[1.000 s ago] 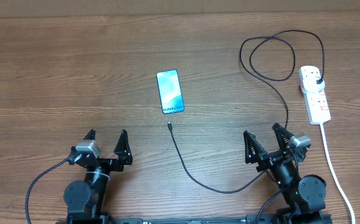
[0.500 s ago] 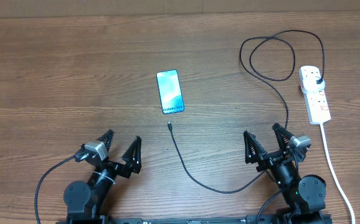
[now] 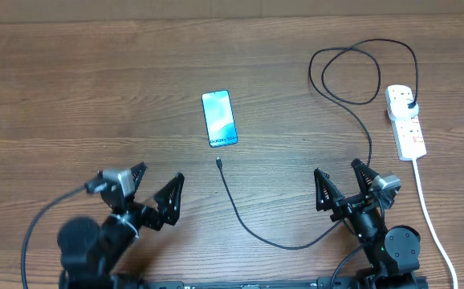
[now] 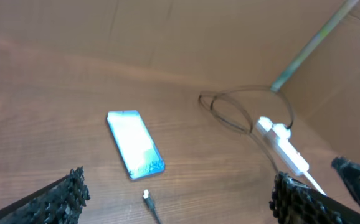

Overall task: Plug charger to phone and switch on socket
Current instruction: 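Move the left gripper over the phone and lower onto it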

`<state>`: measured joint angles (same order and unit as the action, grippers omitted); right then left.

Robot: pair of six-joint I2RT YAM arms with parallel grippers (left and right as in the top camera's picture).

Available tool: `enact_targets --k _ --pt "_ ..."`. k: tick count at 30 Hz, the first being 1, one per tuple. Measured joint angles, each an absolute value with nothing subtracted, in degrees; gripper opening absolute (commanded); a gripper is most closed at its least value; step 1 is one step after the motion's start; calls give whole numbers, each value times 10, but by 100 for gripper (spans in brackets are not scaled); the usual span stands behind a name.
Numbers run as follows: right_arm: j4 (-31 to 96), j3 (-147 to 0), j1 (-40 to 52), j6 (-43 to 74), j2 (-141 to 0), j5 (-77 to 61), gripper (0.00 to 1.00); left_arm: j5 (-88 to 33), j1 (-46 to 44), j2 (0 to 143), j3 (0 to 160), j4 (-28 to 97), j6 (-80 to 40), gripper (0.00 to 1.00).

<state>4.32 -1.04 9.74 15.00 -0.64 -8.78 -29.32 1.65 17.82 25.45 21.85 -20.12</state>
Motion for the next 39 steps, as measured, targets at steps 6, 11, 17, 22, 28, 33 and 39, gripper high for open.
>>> enact_targets --k 6,11,17,22,28,33,39 --pt "43 -10 97 150 -6 -88 100 -291 -1 370 391 319 -160 100" --pt "43 -10 97 150 -6 -88 100 -235 -72 510 544 421 -135 100" --pt "43 -10 97 150 -6 -88 100 -120 -183 638 680 504 -128 100" --pt "43 -10 97 150 -6 -88 100 -72 -230 714 710 508 -128 100" --pt "43 -10 97 150 -6 -88 100 -67 -232 794 710 508 -129 100" --pt "43 -10 97 150 -6 -88 100 -66 -232 864 710 494 -129 100" --pt "43 -10 97 150 -6 -88 100 -95 -232 941 710 442 -136 100"
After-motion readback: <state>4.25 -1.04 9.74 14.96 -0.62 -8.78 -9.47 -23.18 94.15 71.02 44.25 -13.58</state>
